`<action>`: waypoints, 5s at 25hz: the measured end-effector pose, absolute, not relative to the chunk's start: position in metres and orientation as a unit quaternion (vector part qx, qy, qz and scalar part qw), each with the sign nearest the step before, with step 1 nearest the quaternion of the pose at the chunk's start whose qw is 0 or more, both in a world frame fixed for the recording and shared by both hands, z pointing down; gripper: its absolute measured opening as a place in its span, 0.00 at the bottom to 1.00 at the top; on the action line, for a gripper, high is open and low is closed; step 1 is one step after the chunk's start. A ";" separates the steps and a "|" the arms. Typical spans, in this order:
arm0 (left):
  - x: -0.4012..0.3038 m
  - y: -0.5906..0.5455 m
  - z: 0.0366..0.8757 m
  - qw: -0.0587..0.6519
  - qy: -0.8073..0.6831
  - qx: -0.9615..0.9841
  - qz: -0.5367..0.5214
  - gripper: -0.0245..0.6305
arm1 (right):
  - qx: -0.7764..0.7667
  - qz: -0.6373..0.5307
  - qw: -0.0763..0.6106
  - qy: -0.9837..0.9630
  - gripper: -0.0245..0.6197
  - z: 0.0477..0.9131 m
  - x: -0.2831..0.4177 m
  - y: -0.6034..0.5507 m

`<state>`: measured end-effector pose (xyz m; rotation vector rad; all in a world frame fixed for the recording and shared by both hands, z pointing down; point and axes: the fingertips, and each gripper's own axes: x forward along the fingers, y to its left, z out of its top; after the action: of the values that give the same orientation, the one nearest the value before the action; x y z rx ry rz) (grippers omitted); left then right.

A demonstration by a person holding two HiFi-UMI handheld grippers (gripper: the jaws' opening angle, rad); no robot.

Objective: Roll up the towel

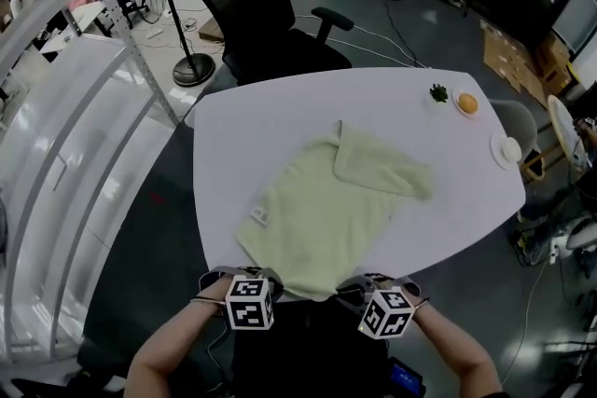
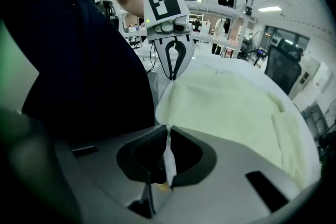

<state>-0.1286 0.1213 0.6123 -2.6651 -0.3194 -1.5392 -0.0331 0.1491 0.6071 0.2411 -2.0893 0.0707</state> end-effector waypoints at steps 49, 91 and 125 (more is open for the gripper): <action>-0.138 -0.146 0.576 -0.105 0.397 -0.818 -0.402 0.41 | 0.314 0.130 0.377 -0.862 0.43 0.560 0.066 -0.145; 0.076 -0.189 0.556 -0.188 0.251 -0.847 -0.429 0.06 | 0.465 0.295 0.261 -0.793 0.12 0.562 0.286 -0.071; 0.140 -0.198 0.559 0.049 0.148 -0.828 -0.538 0.07 | 0.538 0.418 0.097 -0.726 0.11 0.533 0.368 -0.181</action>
<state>0.1400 -0.1978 0.5593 -2.5250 0.4515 -1.6394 0.3682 -0.1812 0.5332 1.5930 -2.1490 1.2366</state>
